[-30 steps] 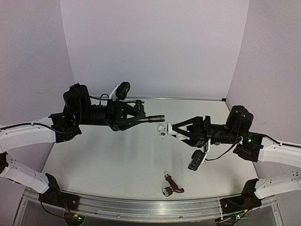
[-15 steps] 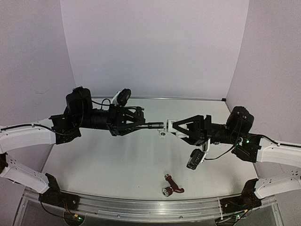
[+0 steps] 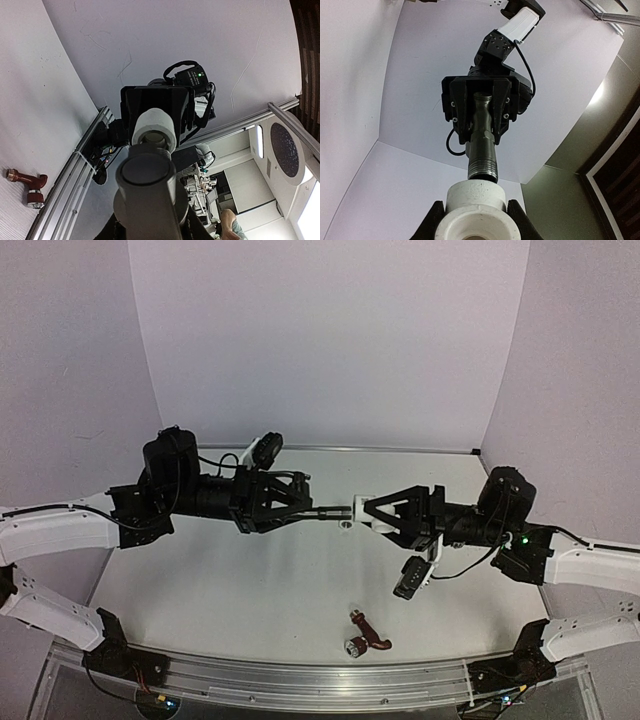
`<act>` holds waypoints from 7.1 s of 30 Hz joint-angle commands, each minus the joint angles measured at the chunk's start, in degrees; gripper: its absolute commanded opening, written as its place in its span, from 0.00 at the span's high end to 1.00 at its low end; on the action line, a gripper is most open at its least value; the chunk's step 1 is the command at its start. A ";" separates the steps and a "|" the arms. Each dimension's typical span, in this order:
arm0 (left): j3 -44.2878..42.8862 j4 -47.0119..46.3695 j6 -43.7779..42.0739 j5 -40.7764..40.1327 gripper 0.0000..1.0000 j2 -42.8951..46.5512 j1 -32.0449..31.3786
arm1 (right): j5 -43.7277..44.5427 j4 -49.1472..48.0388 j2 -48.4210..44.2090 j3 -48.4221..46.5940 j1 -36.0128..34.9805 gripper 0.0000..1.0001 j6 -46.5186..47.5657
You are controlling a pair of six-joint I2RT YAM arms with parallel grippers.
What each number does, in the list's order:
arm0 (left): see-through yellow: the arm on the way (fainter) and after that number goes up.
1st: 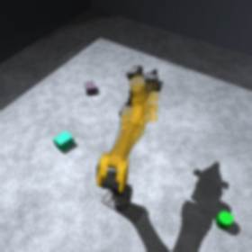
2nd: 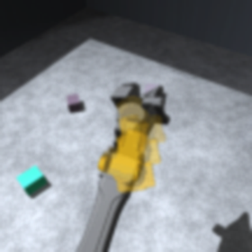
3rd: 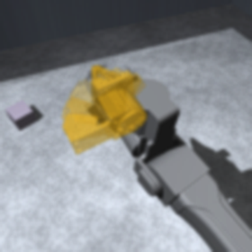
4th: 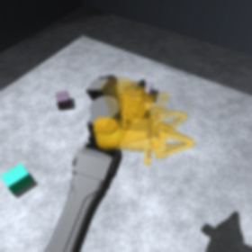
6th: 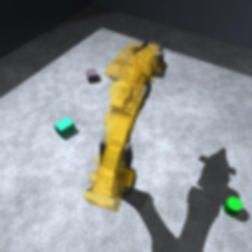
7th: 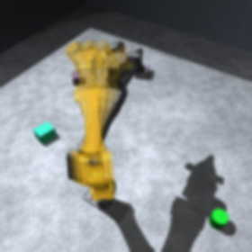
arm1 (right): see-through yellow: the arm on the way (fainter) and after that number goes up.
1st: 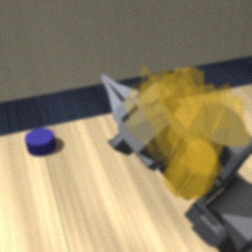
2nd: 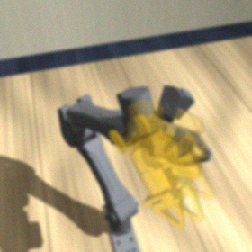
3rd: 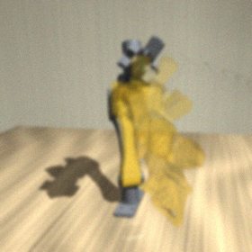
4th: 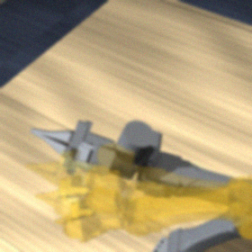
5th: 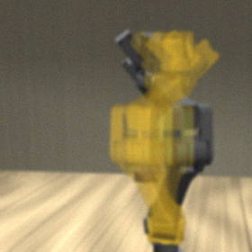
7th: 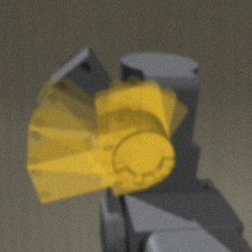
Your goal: Install the water faucets
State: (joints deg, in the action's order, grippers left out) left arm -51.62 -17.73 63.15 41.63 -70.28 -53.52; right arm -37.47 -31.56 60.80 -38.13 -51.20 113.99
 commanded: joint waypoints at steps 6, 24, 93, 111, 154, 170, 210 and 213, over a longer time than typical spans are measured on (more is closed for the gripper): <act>-3.40 -0.85 -0.88 -3.61 1.00 0.20 -0.28 | -0.56 -2.30 0.53 -1.97 -0.39 1.00 14.38; -3.44 -2.95 1.78 -2.23 1.00 -0.70 -0.71 | -0.84 -1.34 2.18 -3.08 -0.39 1.00 16.17; -10.12 4.34 -20.36 10.57 1.00 -5.36 -1.32 | -14.70 9.27 -2.26 -10.51 -0.39 1.00 -28.58; -7.93 2.31 -17.74 6.24 1.00 -2.72 -1.41 | -12.38 10.91 -3.00 -7.05 -0.36 1.00 -22.95; -7.46 6.84 -15.86 10.45 1.00 1.85 -1.34 | -16.96 15.08 -3.51 -5.41 -0.39 1.00 -2.05; -6.60 4.58 -11.37 9.74 1.00 -1.46 -1.41 | -20.26 15.85 -0.60 -8.10 -0.39 1.00 5.31; -8.69 6.66 -19.40 6.05 1.00 -1.78 -2.78 | -17.20 4.38 1.07 -8.77 -0.58 1.00 -17.87; -8.48 6.00 -20.19 5.39 1.00 -1.55 -2.85 | -15.54 -0.68 1.71 -8.36 -1.15 1.00 -24.41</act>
State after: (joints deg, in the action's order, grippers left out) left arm -57.65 -10.03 46.34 47.90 -73.01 -55.44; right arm -55.86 -19.87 61.42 -44.66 -51.48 100.67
